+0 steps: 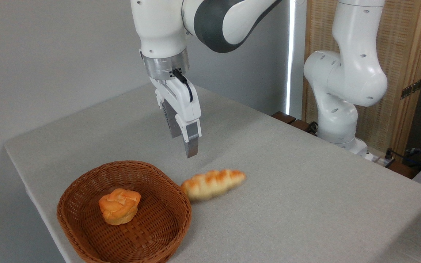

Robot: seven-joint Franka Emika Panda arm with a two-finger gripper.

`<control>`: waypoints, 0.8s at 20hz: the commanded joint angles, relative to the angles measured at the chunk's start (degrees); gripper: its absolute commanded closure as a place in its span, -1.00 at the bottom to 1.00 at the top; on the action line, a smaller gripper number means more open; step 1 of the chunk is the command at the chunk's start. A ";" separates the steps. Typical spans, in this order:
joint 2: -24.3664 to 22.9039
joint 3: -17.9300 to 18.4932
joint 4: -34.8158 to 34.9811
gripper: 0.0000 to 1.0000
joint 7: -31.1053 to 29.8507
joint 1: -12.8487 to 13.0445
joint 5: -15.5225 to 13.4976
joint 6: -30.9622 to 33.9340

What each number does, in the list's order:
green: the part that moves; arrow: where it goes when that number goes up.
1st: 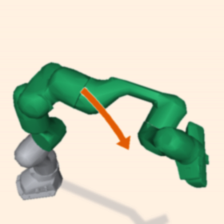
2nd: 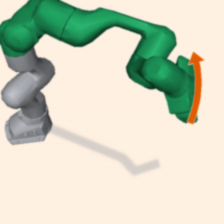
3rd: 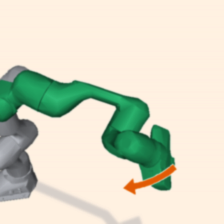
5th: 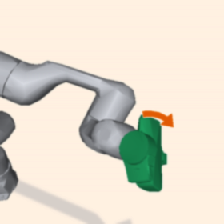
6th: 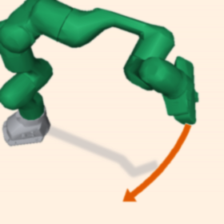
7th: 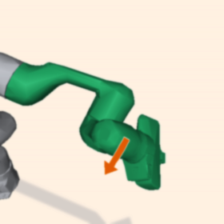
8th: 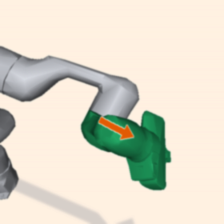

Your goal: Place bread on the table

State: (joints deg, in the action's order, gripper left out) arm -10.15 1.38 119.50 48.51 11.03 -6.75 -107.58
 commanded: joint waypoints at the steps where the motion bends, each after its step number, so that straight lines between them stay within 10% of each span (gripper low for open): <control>1: -0.57 0.64 -0.32 -1.00 0.97 0.04 -0.90 0.53; 16: 3.03 2.57 -14.89 -1.00 -10.89 -0.31 0.23 5.18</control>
State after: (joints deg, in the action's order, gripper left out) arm -9.72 3.53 109.68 39.17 10.59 -6.79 -104.93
